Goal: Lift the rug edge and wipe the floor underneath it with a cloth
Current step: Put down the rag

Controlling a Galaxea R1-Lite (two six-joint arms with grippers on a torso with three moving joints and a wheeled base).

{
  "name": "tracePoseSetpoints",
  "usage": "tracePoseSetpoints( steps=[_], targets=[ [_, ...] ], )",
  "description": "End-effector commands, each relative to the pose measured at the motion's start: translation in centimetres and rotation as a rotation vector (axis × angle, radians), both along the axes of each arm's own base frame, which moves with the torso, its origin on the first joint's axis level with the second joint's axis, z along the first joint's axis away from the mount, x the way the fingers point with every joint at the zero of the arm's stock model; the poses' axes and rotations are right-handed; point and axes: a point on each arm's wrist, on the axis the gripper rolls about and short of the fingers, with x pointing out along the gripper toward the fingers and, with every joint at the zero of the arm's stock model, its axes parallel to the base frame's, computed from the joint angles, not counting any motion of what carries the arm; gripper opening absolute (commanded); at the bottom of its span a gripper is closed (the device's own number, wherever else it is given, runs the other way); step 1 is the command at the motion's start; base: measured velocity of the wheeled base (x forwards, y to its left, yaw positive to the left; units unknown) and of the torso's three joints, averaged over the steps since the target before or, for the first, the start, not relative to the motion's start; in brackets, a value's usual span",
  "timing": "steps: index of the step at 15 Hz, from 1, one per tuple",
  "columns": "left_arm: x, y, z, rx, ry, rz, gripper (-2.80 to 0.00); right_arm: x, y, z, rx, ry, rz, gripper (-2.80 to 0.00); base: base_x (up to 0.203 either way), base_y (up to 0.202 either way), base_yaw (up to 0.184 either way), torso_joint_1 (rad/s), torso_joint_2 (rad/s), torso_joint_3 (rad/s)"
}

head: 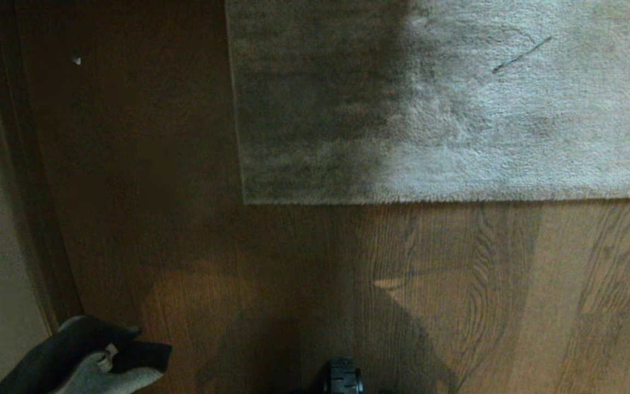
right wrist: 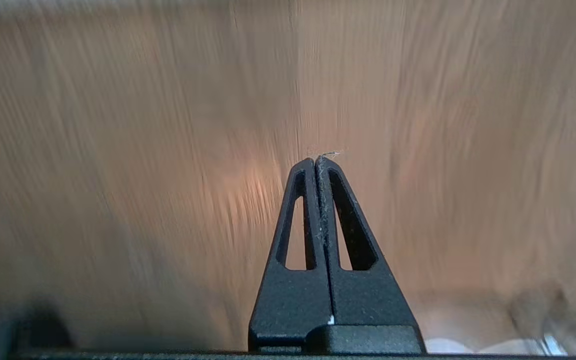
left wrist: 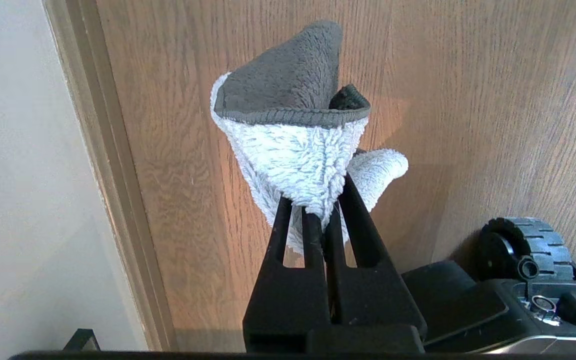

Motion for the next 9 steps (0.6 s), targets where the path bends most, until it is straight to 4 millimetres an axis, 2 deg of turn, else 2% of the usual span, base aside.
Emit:
tracePoseSetpoints(
  steps=[1, 5, 9],
  targets=[
    [0.0, 0.0, 0.0, -0.001, 0.000, 0.000, -2.80, -2.9, -0.4, -1.7, 0.002, 0.052, 0.048, -2.80, 0.000, 0.000, 0.000, 0.000, 0.00, 0.000],
    [0.0, 0.0, 0.0, -0.001, 0.000, 0.000, -2.80, -5.7, -0.2, -4.2, -0.064, 0.108, 0.189, -2.80, 0.000, 0.000, 0.000, 0.000, 0.00, 0.000],
    [0.0, 0.0, 0.0, -0.001, 0.000, 0.000, -2.80, -7.5, -0.1, -5.2, -0.102, -0.009, 0.208, -2.80, 0.000, 0.000, 0.000, 0.000, 0.00, 0.000]
  ],
)
